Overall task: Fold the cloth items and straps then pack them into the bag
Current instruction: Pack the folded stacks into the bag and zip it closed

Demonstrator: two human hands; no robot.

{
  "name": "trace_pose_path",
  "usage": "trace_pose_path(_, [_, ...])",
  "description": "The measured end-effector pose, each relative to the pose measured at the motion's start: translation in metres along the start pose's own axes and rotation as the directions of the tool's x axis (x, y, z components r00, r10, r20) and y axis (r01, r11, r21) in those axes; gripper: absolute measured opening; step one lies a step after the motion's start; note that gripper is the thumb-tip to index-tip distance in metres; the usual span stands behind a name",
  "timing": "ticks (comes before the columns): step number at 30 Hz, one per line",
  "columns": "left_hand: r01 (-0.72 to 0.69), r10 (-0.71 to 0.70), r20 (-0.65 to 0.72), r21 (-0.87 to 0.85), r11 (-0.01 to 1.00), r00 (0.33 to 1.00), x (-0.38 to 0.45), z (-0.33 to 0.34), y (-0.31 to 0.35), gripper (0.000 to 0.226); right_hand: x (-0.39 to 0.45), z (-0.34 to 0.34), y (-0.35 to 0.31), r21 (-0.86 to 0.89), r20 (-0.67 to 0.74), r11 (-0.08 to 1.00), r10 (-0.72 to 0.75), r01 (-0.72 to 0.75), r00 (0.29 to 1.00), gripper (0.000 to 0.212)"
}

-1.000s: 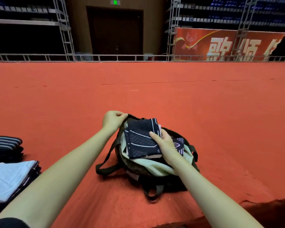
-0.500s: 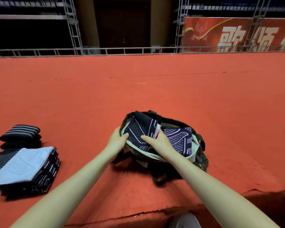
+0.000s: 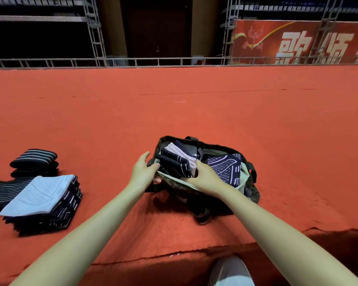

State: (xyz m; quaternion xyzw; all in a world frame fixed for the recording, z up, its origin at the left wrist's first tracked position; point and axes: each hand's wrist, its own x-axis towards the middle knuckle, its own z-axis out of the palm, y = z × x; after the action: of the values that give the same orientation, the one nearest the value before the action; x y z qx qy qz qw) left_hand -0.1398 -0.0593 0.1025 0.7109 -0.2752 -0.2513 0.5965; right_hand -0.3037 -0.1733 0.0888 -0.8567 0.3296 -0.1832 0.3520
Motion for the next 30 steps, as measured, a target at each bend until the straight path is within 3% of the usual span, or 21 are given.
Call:
trace_pose_path(3, [-0.017,0.017,-0.005,0.007,1.000,1.000,-0.002,0.004,0.004,0.056,-0.005,-0.015,-0.005,0.103,0.130,0.994,0.016,-0.030,0.991,0.047])
trace_pose_path(5, [-0.026,0.026,-0.002,-0.003,1.000,1.000,-0.003,0.008,0.005,0.054,-0.007,-0.021,-0.016,0.237,0.125,0.970,0.016,-0.045,0.992,0.039])
trace_pose_path(9, [0.014,-0.014,0.008,-0.012,1.000,1.000,-0.004,0.010,0.002,0.051,0.005,-0.018,-0.033,0.210,-0.064,0.977,0.046,-0.031,0.997,0.099])
trace_pose_path(12, [0.035,-0.035,0.023,-0.010,0.999,0.999,-0.003,0.007,-0.005,0.050,0.013,-0.013,-0.032,0.082,-0.120,0.997,0.007,0.003,0.993,0.081])
trace_pose_path(16, [0.045,-0.045,0.004,-0.005,0.999,0.999,-0.001,0.001,-0.011,0.053,0.010,-0.017,-0.029,-0.024,-0.206,0.978,-0.206,0.206,0.957,0.056])
trace_pose_path(19, [-0.067,0.071,-0.033,0.098,0.993,0.997,0.001,-0.002,-0.007,0.052,0.008,-0.012,-0.023,-0.098,-0.126,0.966,-0.252,0.241,0.960,0.059])
trace_pose_path(23, [-0.207,0.214,-0.031,0.155,0.966,0.976,-0.004,0.003,0.008,0.053,0.004,-0.006,-0.010,-0.046,-0.024,0.981,-0.192,0.191,0.981,0.059])
trace_pose_path(27, [-0.242,0.244,-0.012,0.093,0.966,0.970,-0.016,0.006,0.005,0.051,0.000,-0.004,-0.009,-0.123,-0.023,0.972,-0.203,0.199,0.979,0.059])
trace_pose_path(30, [-0.223,0.224,-0.030,0.044,0.974,0.974,-0.017,0.005,0.003,0.049,0.003,-0.002,-0.014,-0.134,0.082,0.968,-0.203,0.213,0.976,0.051])
